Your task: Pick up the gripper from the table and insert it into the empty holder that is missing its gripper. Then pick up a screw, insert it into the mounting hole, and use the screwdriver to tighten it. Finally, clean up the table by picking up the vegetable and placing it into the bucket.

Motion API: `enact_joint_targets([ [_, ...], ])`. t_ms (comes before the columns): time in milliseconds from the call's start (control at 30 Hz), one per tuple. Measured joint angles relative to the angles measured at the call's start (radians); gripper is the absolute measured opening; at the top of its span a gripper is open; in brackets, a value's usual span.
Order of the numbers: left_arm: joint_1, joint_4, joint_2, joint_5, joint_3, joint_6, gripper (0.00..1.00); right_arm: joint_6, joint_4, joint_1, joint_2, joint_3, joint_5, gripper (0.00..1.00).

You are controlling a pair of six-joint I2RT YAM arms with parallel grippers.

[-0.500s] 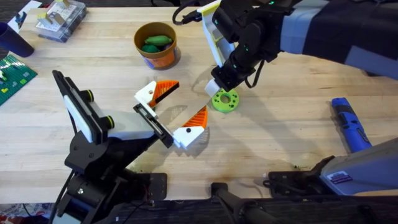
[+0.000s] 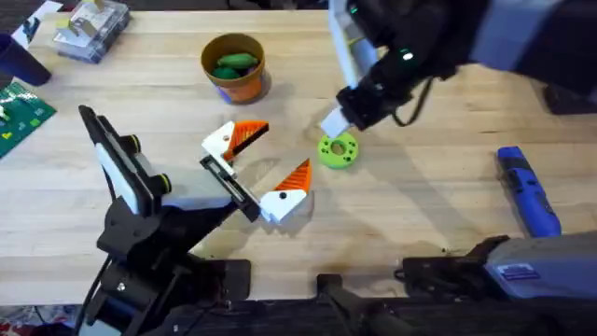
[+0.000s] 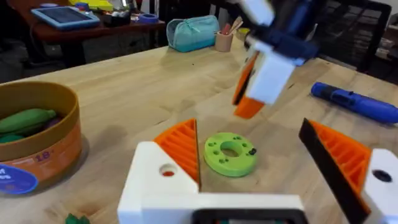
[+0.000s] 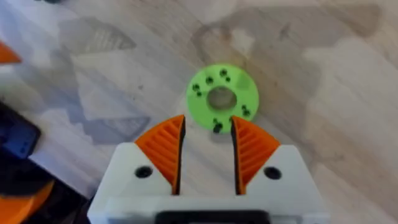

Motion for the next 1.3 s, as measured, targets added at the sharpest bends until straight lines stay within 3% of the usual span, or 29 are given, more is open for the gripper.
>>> enact_joint_targets([
  [333, 0.000, 0.000, 0.000, 0.000, 0.000, 0.000, 0.988, 0.021, -0.135, -0.049, -0.249, -0.003, 0.003, 0.436],
  [600, 0.000, 0.000, 0.000, 0.000, 0.000, 0.000, 0.988, 0.083, -0.062, -0.067, -0.398, -0.144, 0.008, 0.436],
  [967, 0.000, 0.000, 0.000, 0.000, 0.000, 0.000, 0.988, 0.106, 0.016, -0.056, -0.341, -0.233, -0.003, 0.436],
  [1300, 0.000, 0.000, 0.000, 0.000, 0.000, 0.000, 0.988, 0.073, 0.073, 0.078, -0.193, -0.238, 0.109, 0.436],
])
